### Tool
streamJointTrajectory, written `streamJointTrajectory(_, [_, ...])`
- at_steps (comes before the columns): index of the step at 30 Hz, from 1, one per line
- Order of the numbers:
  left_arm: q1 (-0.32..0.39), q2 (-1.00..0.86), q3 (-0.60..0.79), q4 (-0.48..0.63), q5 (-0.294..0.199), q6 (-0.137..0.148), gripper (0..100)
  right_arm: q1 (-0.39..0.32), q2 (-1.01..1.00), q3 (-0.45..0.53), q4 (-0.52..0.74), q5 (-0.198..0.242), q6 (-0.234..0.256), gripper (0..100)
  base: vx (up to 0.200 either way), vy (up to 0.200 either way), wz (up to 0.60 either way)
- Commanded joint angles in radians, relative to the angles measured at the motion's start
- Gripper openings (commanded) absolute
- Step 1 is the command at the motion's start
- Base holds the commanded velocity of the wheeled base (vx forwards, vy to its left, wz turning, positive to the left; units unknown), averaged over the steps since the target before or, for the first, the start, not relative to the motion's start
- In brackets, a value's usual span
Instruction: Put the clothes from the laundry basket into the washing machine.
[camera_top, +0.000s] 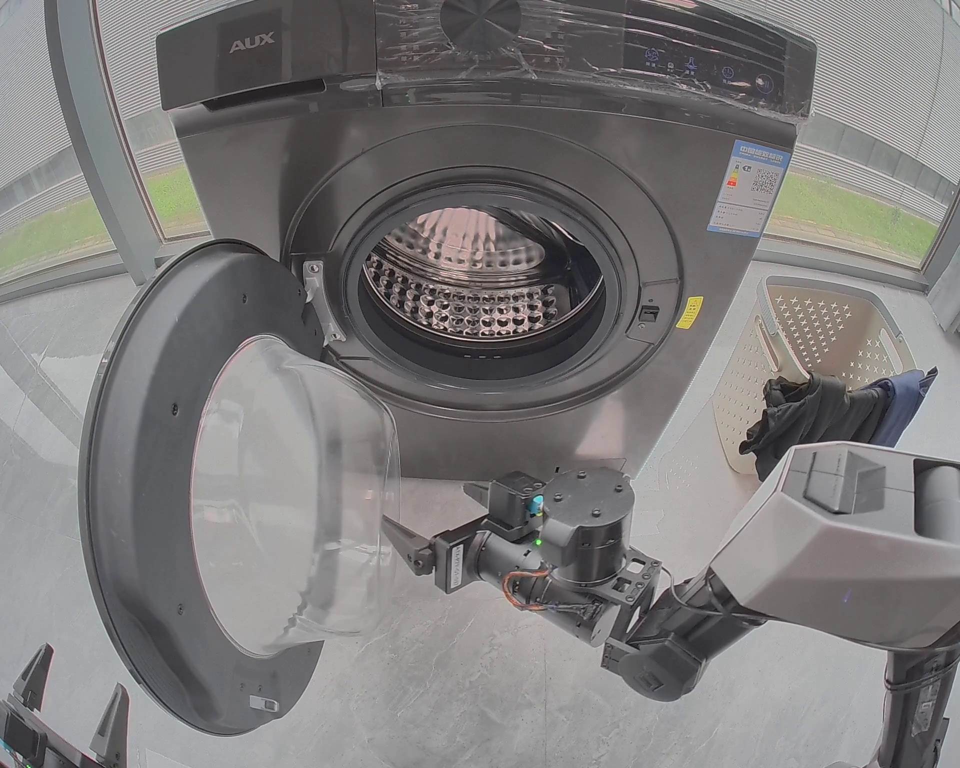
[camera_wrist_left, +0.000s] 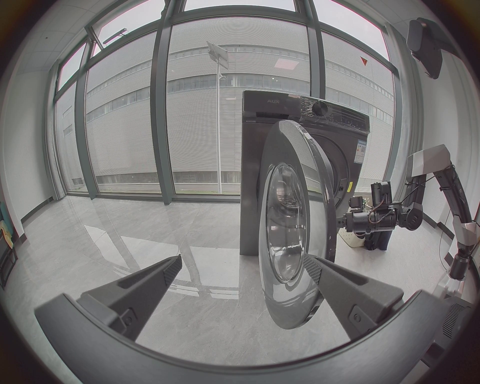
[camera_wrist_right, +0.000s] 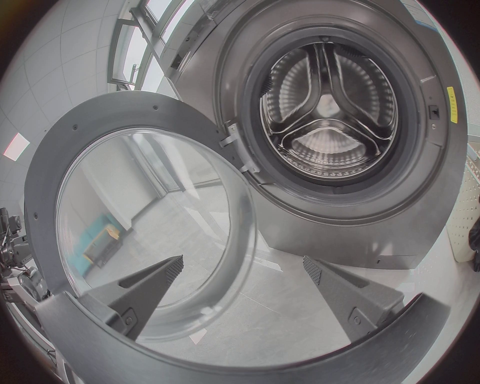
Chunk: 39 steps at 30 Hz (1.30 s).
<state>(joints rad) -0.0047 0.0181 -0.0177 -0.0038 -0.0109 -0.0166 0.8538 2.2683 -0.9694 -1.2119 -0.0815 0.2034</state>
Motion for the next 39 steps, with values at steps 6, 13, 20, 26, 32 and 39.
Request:
streamJointTrajectory(6, [0.000,-0.015,0.018,-0.001,0.000,0.000,100,0.040,0.054,-0.080,-0.029,-0.004,0.004,100,0.000,0.000,0.00])
streamJointTrajectory(13, [0.000,-0.015,0.018,-0.001,0.000,0.000,100,0.036,0.051,-0.078,-0.049,-0.004,0.007,100,0.000,0.000,0.00])
streamJointTrajectory(20, [0.000,-0.015,0.018,-0.001,0.000,0.000,100,0.027,0.071,-0.135,-0.028,-0.003,0.005,100,0.000,0.000,0.00])
streamJointTrajectory(26, [0.000,-0.015,0.018,-0.001,0.000,0.000,100,0.062,0.152,-0.255,0.002,-0.007,0.007,100,0.000,0.000,0.00])
streamJointTrajectory(32, [0.000,-0.015,0.018,-0.001,0.000,0.000,100,0.093,0.232,-0.364,-0.005,-0.029,0.008,100,0.000,0.000,0.00])
streamJointTrajectory(39, [0.000,-0.017,0.018,-0.001,0.000,0.000,100,0.080,0.224,-0.405,-0.003,-0.047,0.010,100,0.000,0.000,0.00])
